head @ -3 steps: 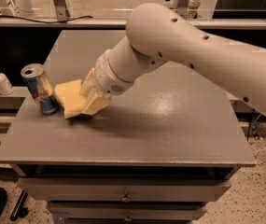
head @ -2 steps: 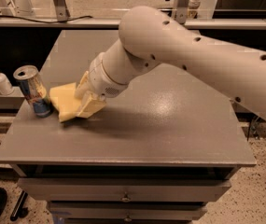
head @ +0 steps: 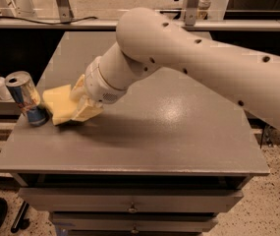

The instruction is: Move sponge near redbull can

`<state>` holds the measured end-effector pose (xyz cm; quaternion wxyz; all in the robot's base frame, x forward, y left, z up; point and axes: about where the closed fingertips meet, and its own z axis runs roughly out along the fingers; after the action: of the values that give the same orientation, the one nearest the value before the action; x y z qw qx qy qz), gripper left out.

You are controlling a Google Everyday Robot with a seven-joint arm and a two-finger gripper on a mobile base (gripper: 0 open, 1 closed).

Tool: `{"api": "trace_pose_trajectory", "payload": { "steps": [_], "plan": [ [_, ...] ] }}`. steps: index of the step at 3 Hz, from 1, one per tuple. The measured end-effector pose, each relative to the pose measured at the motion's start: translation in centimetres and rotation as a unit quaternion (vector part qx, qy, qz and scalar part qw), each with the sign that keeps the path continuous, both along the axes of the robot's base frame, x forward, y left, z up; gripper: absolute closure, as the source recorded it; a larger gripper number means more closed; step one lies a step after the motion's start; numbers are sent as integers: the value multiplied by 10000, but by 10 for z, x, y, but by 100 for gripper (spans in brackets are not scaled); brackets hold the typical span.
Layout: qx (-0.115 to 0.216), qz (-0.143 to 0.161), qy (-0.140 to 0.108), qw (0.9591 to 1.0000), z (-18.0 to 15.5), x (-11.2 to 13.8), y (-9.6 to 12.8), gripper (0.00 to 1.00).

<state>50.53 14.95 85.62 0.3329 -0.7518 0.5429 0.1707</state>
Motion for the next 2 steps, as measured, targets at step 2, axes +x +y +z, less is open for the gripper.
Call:
{"api": "trace_pose_trajectory", "payload": {
  "steps": [2],
  "plan": [
    [70,64,60,9999,1,-2,6,0]
  ]
}}
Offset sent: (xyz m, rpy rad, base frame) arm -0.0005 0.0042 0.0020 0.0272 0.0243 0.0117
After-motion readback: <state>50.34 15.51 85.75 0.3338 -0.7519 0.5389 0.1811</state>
